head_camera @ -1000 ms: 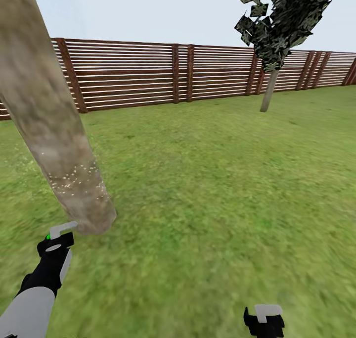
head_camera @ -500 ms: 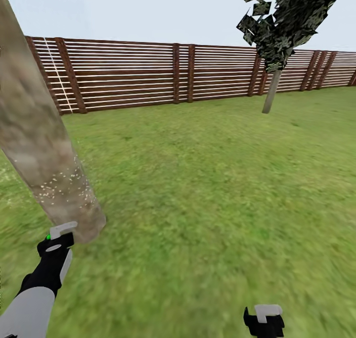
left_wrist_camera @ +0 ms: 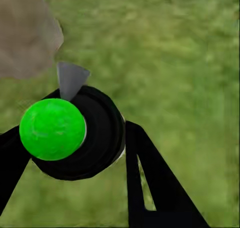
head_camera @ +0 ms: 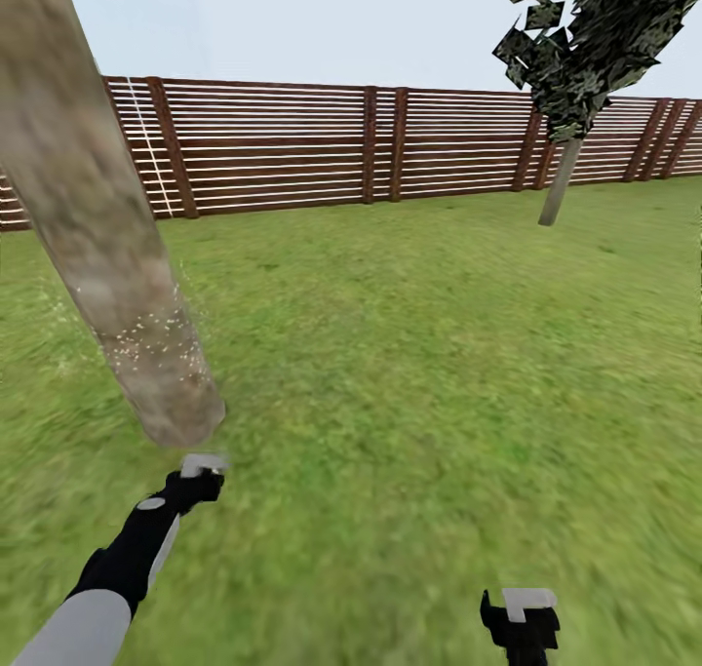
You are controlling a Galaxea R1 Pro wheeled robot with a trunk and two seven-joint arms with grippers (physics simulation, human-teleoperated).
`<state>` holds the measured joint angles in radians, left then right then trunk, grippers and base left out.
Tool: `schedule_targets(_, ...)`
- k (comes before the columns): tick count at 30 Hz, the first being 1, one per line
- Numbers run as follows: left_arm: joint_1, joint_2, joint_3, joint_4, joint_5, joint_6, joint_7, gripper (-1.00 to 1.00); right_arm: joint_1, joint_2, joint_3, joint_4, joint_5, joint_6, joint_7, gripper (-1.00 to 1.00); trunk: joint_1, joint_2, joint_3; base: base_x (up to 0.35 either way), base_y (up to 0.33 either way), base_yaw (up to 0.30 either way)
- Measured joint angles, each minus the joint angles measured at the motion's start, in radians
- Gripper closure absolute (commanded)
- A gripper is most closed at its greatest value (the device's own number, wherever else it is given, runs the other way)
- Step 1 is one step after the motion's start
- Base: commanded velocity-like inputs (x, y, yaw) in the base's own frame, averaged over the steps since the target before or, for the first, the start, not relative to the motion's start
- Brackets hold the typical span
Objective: In the garden, pick up the pesticide atomizer on the floor and spray pesticide onto both trees until each tree trunk is fully covered.
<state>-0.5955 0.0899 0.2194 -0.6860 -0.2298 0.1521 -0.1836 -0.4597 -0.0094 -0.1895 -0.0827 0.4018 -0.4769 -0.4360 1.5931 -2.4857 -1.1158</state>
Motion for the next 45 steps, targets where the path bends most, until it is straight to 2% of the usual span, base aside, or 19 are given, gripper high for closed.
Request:
schedule_targets(1,0.003,0.044,-0.006,-0.003,-0.006,-0.003,-0.143,1.0,0.0,0.001,0.006,-0.068,0.003,0.001,0.007,-1.0,0.0,0.0,0.0,-0.262,-0.011,0.0)
schedule_targets(2,0.004,0.094,-0.009,-0.007,-0.015,-0.01,-0.33,1.0,0.0,0.001,0.032,-0.159,0.019,0.003,0.069,-1.0,0.0,0.0,0.0,-0.243,-0.005,0.0)
schedule_targets(3,0.005,0.124,-0.01,-0.009,-0.029,-0.027,-0.445,1.0,0.0,0.001,0.068,-0.207,0.038,0.005,0.154,-1.0,0.0,0.0,0.0,-0.233,-0.003,0.0)
schedule_targets(5,0.004,0.162,-0.011,-0.009,-0.101,-0.075,-0.64,1.0,0.0,0.001,0.12,-0.261,0.07,0.035,0.389,-1.0,0.0,0.0,0.0,-0.202,-0.001,0.0)
schedule_targets(6,0.004,0.168,-0.013,-0.009,-0.169,-0.086,-0.723,1.0,-0.002,-0.001,0.13,-0.271,0.089,0.064,0.496,-1.0,0.0,0.0,0.0,-0.085,0.0,0.0)
schedule_targets(7,0.004,0.169,-0.023,-0.006,-0.272,-0.095,-0.803,1.0,-0.006,-0.004,0.135,-0.289,0.109,0.088,0.625,-1.0,0.0,0.0,0.0,-0.043,0.0,0.0)
schedule_targets(8,0.005,0.166,-0.032,-0.003,-0.351,-0.098,-0.841,1.0,-0.009,-0.005,0.137,-0.32,0.135,0.099,0.718,-1.0,0.0,0.0,0.0,-0.028,0.0,0.0)
schedule_targets(11,0.006,0.126,-0.063,0.017,-0.444,-0.104,-0.875,1.0,-0.014,-0.004,0.139,-0.405,0.233,0.111,0.921,-1.0,-0.001,0.0,0.0,-0.01,0.0,0.0)
schedule_targets(13,0.006,0.101,-0.148,0.048,-0.467,-0.132,-0.882,1.0,-0.015,-0.001,0.14,-0.446,0.269,0.113,1.067,-1.0,-0.001,0.0,0.0,-0.001,0.0,0.0)
schedule_targets(18,0.005,0.084,-0.234,0.054,-0.478,-0.138,-0.886,1.0,-0.015,0.005,0.161,-0.453,0.279,0.112,1.13,-1.0,-0.001,0.0,0.0,0.0,0.0,0.0)
schedule_targets(19,0.005,0.083,-0.262,0.054,-0.479,-0.137,-0.886,1.0,-0.016,0.01,0.187,-0.452,0.279,0.111,1.134,1.0,-0.001,0.0,0.0,0.0,0.0,0.0)
schedule_targets(22,0.005,0.079,-0.296,0.055,-0.478,-0.139,-0.882,1.0,-0.016,0.02,0.252,-0.453,0.277,0.113,1.136,1.0,-0.001,0.0,0.0,0.0,0.0,0.0)
schedule_targets(24,0.005,0.047,-0.308,0.055,-0.477,-0.139,-0.879,1.0,-0.016,0.051,0.261,-0.454,0.278,0.112,1.136,1.0,-0.001,0.0,0.0,0.0,0.0,0.0)
schedule_targets(27,0.001,0.018,-0.372,0.055,-0.481,-0.132,-0.875,1.0,-0.016,0.066,0.262,-0.463,0.277,0.113,1.136,1.0,-0.001,0.0,0.0,0.0,0.0,0.0)
schedule_targets(30,0.002,-0.001,-0.396,0.055,-0.483,-0.129,-0.873,1.0,-0.016,0.079,0.271,-0.465,0.277,0.112,1.137,1.0,-0.001,0.0,0.0,0.0,0.0,0.0)
schedule_targets(32,0.002,-0.013,-0.417,0.055,-0.502,-0.128,-0.873,1.0,-0.016,0.095,0.334,-0.466,0.277,0.112,1.136,1.0,-0.001,0.0,0.0,0.0,0.0,0.0)
schedule_targets(36,0.002,-0.043,-0.429,0.056,-0.555,-0.126,-0.829,1.0,-0.016,0.119,0.371,-0.472,0.277,0.111,1.136,1.0,-0.001,0.0,0.0,0.0,0.0,0.0)
schedule_targets(40,0.003,-0.057,-0.428,0.058,-0.566,-0.127,-0.806,1.0,-0.016,0.123,0.373,-0.476,0.277,0.112,1.136,1.0,-0.001,0.0,0.0,0.0,0.0,0.0)
schedule_targets(45,0.006,-0.1,-0.433,0.06,-0.597,-0.128,-0.792,1.0,-0.016,0.123,0.373,-0.476,0.277,0.111,1.136,1.0,-0.001,0.0,0.0,0.0,0.0,0.0)
